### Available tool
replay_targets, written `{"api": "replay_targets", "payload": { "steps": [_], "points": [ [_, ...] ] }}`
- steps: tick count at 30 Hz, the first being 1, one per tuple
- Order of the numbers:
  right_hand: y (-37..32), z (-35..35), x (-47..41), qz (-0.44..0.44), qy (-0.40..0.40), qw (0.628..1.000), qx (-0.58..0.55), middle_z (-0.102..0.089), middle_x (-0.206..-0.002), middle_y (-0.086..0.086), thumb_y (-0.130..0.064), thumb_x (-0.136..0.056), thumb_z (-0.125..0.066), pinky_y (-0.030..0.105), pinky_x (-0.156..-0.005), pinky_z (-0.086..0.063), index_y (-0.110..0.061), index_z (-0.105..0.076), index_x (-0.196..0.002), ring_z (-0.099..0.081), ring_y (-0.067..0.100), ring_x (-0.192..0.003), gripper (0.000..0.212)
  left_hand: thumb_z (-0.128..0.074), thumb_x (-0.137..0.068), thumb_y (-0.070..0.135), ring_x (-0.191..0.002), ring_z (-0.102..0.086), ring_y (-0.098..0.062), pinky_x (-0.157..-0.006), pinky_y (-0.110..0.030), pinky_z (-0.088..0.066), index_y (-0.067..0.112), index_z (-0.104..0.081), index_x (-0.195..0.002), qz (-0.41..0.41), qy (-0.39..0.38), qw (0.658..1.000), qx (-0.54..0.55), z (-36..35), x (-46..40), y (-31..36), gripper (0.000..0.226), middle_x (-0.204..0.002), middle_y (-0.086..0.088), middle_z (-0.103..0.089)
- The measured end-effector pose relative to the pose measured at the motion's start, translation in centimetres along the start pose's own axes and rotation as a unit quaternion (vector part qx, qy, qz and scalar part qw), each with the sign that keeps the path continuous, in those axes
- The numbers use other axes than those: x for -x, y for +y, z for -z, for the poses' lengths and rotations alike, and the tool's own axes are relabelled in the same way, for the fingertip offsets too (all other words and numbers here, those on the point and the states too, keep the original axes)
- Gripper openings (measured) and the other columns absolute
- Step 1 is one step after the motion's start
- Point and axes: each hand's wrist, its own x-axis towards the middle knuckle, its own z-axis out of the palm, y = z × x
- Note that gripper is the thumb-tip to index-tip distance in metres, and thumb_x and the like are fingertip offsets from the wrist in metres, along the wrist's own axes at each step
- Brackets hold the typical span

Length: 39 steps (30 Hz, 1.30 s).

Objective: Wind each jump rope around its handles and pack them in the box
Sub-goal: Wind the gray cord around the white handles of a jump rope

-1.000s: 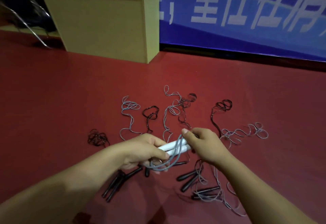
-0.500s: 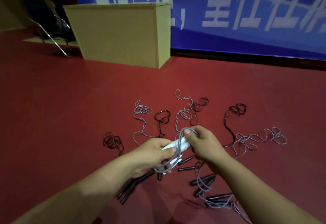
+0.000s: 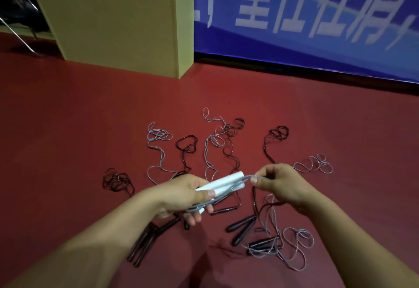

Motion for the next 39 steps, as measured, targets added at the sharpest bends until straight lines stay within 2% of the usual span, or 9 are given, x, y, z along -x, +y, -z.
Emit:
{"api": "replay_targets", "payload": {
  "steps": [5,10,17,20,25,27,30,33,39],
  "points": [
    [1.2,1.8,-0.4,0.001,-0.006,0.997,0.074,-0.052,-0.056,-0.007,-0.027,-0.082,-0.076,0.017,-0.048,-0.035,-0.009,-0.069,-0.073,-0.041,0.004,-0.049,0.021,-0.051,-0.102,0.026,-0.041,-0.046,-0.005,-0.035,-0.017,-0.035,0.013,-0.06,-0.11,0.025,0.011,0.999,-0.021,0.3,-0.8,-0.8,0.018,-0.072,0.001,-0.065],
    [1.8,3.1,-0.8,0.015,0.076,0.948,0.31,-0.039,-0.048,-0.005,-0.064,-0.075,-0.065,0.027,-0.049,-0.029,-0.015,-0.043,-0.053,-0.035,0.011,-0.046,0.058,-0.05,-0.102,0.032,-0.038,-0.038,-0.004,-0.034,-0.016,-0.027,0.016,-0.063,-0.107,0.011,0.073,0.996,-0.042,0.3,-0.7,-1.5,0.022,-0.048,0.013,-0.05],
    [1.1,3.0,-0.6,0.077,0.084,0.982,0.153,-0.046,-0.06,-0.006,-0.031,-0.093,-0.062,0.022,-0.053,-0.034,-0.01,-0.063,-0.077,-0.037,0.002,-0.051,0.026,-0.054,-0.088,0.057,-0.037,-0.033,-0.005,-0.035,-0.014,-0.02,0.02,-0.058,-0.085,-0.011,0.024,1.0,-0.01,0.8,-0.1,-0.2,0.038,-0.063,0.004,-0.049],
    [0.8,2.8,0.0,0.095,0.103,0.987,0.076,-0.046,-0.061,-0.004,-0.024,-0.093,-0.063,0.021,-0.052,-0.033,-0.009,-0.064,-0.078,-0.038,0.005,-0.053,0.021,-0.059,-0.089,0.048,-0.034,-0.031,-0.003,-0.033,-0.014,-0.019,0.025,-0.066,-0.069,-0.002,-0.061,0.998,0.005,0.6,0.3,0.2,0.031,-0.053,0.009,-0.05],
    [1.5,1.9,-0.7,0.07,0.129,0.988,0.051,-0.049,-0.061,-0.004,-0.028,-0.087,-0.071,0.026,-0.055,-0.038,-0.014,-0.067,-0.082,-0.041,0.01,-0.055,0.016,-0.06,-0.086,0.039,-0.038,-0.042,-0.004,-0.034,-0.015,-0.031,0.024,-0.071,-0.097,-0.033,-0.181,0.983,0.008,-0.1,0.3,0.6,0.022,-0.064,0.002,-0.05],
    [2.1,1.1,-1.0,0.053,0.118,0.991,0.013,-0.047,-0.061,-0.002,-0.022,-0.086,-0.073,0.025,-0.054,-0.036,-0.014,-0.062,-0.089,-0.039,0.008,-0.053,0.014,-0.056,-0.088,0.036,-0.043,-0.05,-0.007,-0.042,-0.017,-0.041,0.028,-0.07,-0.087,-0.077,-0.188,0.979,0.015,-0.2,0.1,0.8,0.016,-0.063,0.002,-0.052],
    [2.5,-0.3,-1.4,0.072,0.108,0.991,0.04,-0.054,-0.066,-0.007,-0.005,-0.088,-0.067,0.016,-0.054,-0.036,-0.016,-0.06,-0.083,-0.042,-0.002,-0.051,0.014,-0.057,-0.088,0.032,-0.048,-0.056,-0.01,-0.048,-0.022,-0.046,0.018,-0.058,-0.087,-0.111,-0.134,0.982,0.075,-0.2,-0.6,0.7,0.014,-0.067,0.001,-0.056],
    [2.2,-1.5,-1.8,0.073,0.057,0.993,0.07,-0.063,-0.073,-0.008,-0.007,-0.087,-0.067,0.021,-0.065,-0.043,-0.018,-0.062,-0.078,-0.052,0.001,-0.063,0.016,-0.06,-0.087,0.031,-0.048,-0.053,-0.012,-0.043,-0.023,-0.044,0.012,-0.055,-0.098,-0.1,-0.014,0.984,0.144,0.2,-1.5,0.4,0.023,-0.075,-0.001,-0.062],
    [0.7,-3.3,-1.4,0.017,-0.062,0.998,-0.018,-0.053,-0.057,-0.011,-0.016,-0.096,-0.059,0.019,-0.046,-0.035,-0.015,-0.066,-0.094,-0.041,0.005,-0.048,0.006,-0.055,-0.1,0.02,-0.046,-0.052,-0.013,-0.042,-0.025,-0.043,0.013,-0.058,-0.101,-0.077,0.202,0.968,0.126,1.6,-3.0,-0.9,0.008,-0.065,-0.002,-0.061]
  ]
}}
